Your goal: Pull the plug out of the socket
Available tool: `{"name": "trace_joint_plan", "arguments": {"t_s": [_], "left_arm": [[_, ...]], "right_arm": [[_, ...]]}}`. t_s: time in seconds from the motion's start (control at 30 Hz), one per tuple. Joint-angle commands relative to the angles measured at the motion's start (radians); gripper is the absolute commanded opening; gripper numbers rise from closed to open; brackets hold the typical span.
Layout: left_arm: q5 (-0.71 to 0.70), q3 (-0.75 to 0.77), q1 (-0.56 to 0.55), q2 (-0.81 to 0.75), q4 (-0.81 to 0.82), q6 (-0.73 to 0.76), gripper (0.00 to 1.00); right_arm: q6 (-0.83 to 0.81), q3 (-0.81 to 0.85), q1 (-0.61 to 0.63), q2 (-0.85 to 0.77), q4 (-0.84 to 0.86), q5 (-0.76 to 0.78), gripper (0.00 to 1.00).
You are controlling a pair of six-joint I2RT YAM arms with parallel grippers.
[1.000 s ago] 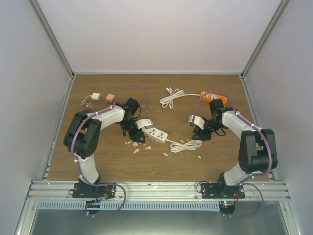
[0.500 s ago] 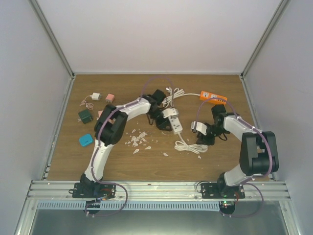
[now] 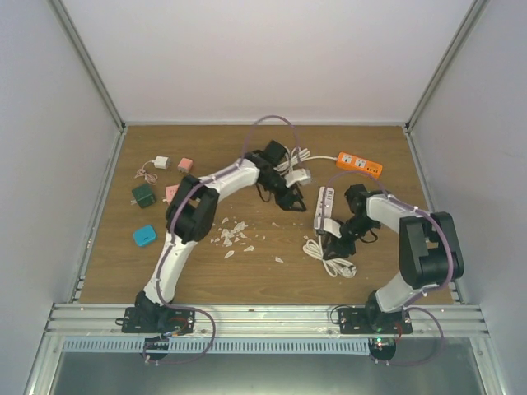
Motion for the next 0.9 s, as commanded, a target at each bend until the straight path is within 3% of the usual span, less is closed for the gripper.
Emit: {"name": "trace_joint_plan", "arguments": {"t_s": [0.0, 0.1, 0.27, 0.43, 0.6, 0.73, 0.87], "left_arm": [[-0.007, -0.079, 0.117, -0.167, 0.053, -0.026, 0.69], [-0.026, -0.138, 0.186, -0.225, 0.058, -0.059, 0.70], [-0.078, -0.290, 0.275, -0.353, 0.069, -0.041, 0.71], [-0.083, -0.397, 0.338, -0.457, 0.049, -0.025, 0.73], [-0.092, -0.453, 0.373, -0.528, 0.038, -0.015, 0.74], [-0.087, -0.476, 0.380, -0.550, 0.033, -0.006, 0.76], [-0.088, -0.475, 0.383, -0.553, 0.035, -0.011, 0.77]], "right_arm": [[0.074, 0.041, 0.099, 0.066, 0.014, -0.080, 0.44], [0.206, 0.109, 0.173, 0.119, 0.099, -0.129, 0.43], [0.501, 0.271, 0.196, 0.266, 0.273, -0.230, 0.44], [0.624, 0.410, 0.211, 0.335, 0.376, -0.279, 0.55], [0.350, 0.568, 0.205, 0.336, 0.167, -0.266, 0.68], [0.030, 0.601, 0.197, 0.306, 0.052, -0.123, 0.81], [-0.212, 0.645, 0.197, 0.344, -0.043, 0.006, 0.84]]}}
